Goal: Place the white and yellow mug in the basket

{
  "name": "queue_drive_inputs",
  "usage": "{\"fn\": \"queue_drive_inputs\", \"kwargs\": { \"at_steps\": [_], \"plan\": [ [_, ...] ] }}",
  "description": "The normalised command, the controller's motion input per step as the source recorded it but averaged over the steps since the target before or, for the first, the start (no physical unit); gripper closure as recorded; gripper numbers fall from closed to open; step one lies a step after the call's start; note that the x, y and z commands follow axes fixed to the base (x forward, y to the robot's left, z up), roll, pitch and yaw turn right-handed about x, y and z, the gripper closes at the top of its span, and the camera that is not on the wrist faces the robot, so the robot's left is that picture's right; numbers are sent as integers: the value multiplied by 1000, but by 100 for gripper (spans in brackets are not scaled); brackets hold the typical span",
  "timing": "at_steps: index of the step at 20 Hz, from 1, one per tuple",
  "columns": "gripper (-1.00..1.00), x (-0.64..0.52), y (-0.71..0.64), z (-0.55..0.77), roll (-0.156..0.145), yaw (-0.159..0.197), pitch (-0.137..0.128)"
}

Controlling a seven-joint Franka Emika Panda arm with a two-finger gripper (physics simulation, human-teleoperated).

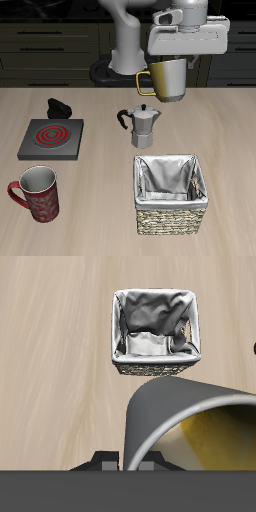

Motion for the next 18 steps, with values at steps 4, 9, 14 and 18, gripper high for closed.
{"fn": "queue_drive_inputs", "kwargs": {
  "at_steps": [4,9,14,18],
  "plan": [
    [100,278,-154,160,-38,-8,28],
    [100,362,-115,154,6,-44,94],
    [100,290,-88,320,-4,38,-35],
    [100,235,4,276,38,41,-8]
  ]
}}
